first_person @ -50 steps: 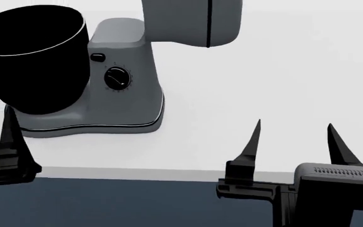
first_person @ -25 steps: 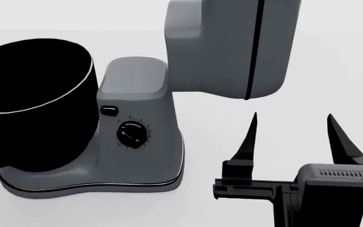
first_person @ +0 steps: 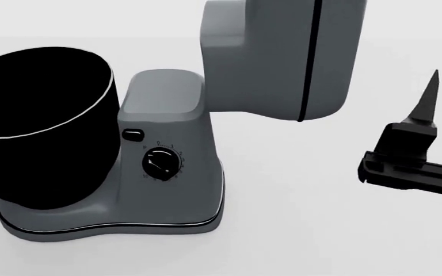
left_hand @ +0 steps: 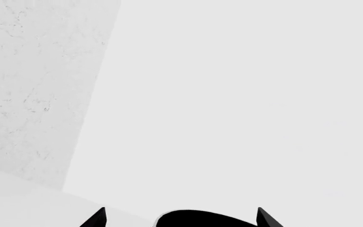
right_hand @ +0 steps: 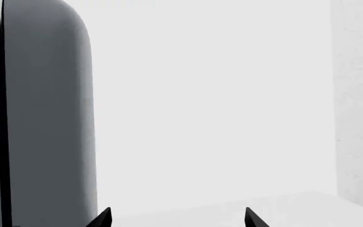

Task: Close the stand mixer head.

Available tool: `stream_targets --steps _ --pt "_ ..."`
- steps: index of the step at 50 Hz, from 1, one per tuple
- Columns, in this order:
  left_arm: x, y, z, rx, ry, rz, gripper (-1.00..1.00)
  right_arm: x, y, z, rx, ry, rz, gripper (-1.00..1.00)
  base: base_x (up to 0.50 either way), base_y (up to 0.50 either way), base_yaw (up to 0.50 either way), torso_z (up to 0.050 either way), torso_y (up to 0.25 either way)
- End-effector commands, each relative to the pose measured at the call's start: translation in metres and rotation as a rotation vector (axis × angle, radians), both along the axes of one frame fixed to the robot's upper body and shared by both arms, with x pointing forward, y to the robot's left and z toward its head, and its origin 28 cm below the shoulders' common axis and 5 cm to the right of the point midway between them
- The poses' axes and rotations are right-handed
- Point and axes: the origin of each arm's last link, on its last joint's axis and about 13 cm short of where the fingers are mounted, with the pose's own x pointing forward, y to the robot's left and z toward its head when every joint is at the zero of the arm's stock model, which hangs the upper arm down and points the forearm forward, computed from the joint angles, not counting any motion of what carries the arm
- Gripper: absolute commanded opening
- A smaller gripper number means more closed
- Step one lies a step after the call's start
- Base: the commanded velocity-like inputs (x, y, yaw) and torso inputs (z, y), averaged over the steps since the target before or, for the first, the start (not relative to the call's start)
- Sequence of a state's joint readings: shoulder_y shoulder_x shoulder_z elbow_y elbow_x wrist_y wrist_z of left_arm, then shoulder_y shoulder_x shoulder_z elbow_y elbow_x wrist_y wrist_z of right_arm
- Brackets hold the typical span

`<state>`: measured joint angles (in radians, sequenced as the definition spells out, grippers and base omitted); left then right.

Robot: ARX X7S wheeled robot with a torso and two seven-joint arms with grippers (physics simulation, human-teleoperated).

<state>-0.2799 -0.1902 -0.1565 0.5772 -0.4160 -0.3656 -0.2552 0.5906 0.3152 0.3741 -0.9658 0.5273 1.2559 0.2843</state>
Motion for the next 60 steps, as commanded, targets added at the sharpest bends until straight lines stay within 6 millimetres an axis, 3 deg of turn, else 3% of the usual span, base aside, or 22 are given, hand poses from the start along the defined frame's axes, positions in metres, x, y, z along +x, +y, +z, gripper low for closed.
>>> stream_targets --steps 1,10,15,24,28,36,46,51,55,60 --pt "-0.004 0.003 0.006 -0.017 -0.017 0.006 1.0 -0.005 -0.028 0.051 -0.02 0.036 -0.131 1.0 0.0 0.0 0.0 0.0 0.0" --pt "-0.005 0.006 0.009 -0.024 -0.032 0.019 1.0 0.045 -0.03 0.08 -0.031 0.238 -0.059 1.0 0.0 0.0 0.0 0.0 0.0" --pt "-0.006 0.006 0.009 -0.024 -0.035 0.018 1.0 0.078 -0.028 0.078 -0.028 0.364 0.019 1.0 0.0 0.0 0.0 0.0 0.0" --pt "-0.006 0.008 0.01 -0.031 -0.041 0.024 1.0 0.115 -0.015 0.066 -0.078 0.562 0.124 1.0 0.0 0.0 0.0 0.0 0.0" --pt "-0.006 0.009 0.01 -0.031 -0.041 0.023 1.0 0.128 -0.007 0.072 -0.108 0.599 0.172 1.0 0.0 0.0 0.0 0.0 0.0" --pt "-0.006 0.01 0.011 -0.035 -0.043 0.026 1.0 0.149 0.022 0.12 -0.261 0.641 0.266 1.0 0.0 0.0 0.0 0.0 0.0" --pt "-0.009 0.015 0.016 -0.053 -0.06 0.032 1.0 0.176 0.06 0.129 -0.395 0.703 0.448 1.0 0.01 0.0 0.01 0.0 0.0" --pt "-0.011 0.015 0.018 -0.055 -0.077 0.02 1.0 0.187 0.089 0.118 -0.497 0.814 0.531 1.0 0.01 0.0 0.01 0.0 0.0" --pt "-0.013 0.016 0.02 -0.057 -0.083 0.019 1.0 0.198 0.109 0.094 -0.589 0.922 0.597 1.0 0.01 0.0 0.01 0.0 0.0" --pt "-0.012 0.016 0.019 -0.056 -0.082 0.019 1.0 0.196 0.128 0.069 -0.727 1.015 0.662 1.0 0.0 0.0 0.0 0.0 0.0"
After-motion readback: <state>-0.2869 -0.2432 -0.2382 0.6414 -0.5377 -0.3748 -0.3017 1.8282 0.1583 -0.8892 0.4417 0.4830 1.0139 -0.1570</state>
